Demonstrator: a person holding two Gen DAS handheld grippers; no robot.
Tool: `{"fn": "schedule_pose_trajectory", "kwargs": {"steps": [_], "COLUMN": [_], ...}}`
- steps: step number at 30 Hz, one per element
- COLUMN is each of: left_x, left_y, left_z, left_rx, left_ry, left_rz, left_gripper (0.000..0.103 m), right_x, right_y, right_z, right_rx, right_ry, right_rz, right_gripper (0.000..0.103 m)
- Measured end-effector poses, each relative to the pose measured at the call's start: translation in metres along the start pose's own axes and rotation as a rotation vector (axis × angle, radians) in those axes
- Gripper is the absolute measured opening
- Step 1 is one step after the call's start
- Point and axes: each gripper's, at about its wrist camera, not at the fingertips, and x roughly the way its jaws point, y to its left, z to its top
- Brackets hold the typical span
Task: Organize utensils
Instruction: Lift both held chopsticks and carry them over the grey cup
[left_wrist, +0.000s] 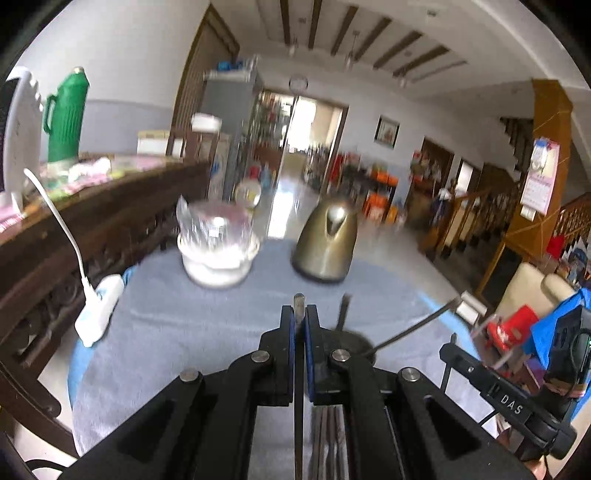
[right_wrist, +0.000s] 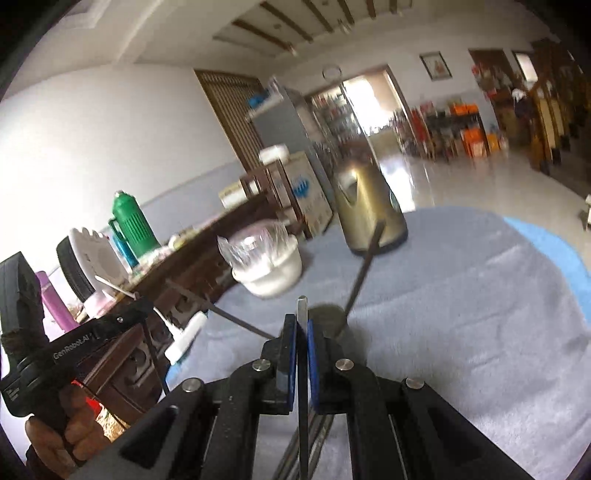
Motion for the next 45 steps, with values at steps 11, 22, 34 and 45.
{"fn": "schedule_pose_trajectory", "kwargs": {"steps": [11, 22, 34, 45], "left_x": [-0.031, -0.007, 0.057, 0.113], "left_y": [-0.007, 0.004, 0.026, -0.001], "left_z": [0.031, 0.085, 0.133, 0.132], "left_rx": [-0.038, -0.017, -0.088, -0.067], "left_ry": [-0.171, -0.251, -0.282, -0.264], "left_rz": [-0.003, 0.045, -0.009, -0.159], "left_gripper": [0.005, 0.005, 0.005, 0.005], "right_x": [-0.033, -0.024, 0.007, 0.037], "right_y": [0.015, 0.024, 0.044, 0.048], "right_z": [0.028, 0.077, 0.113, 0.116], "right_rx": [-0.024, -0.022, -0.096, -0.13], "right_ry": [-0.219, -0.352, -0.466, -0.521], "right_rz": [0.006, 0.002, -0.068, -0.122], "right_gripper": [0.006, 0.006, 0.006, 0.006]}}
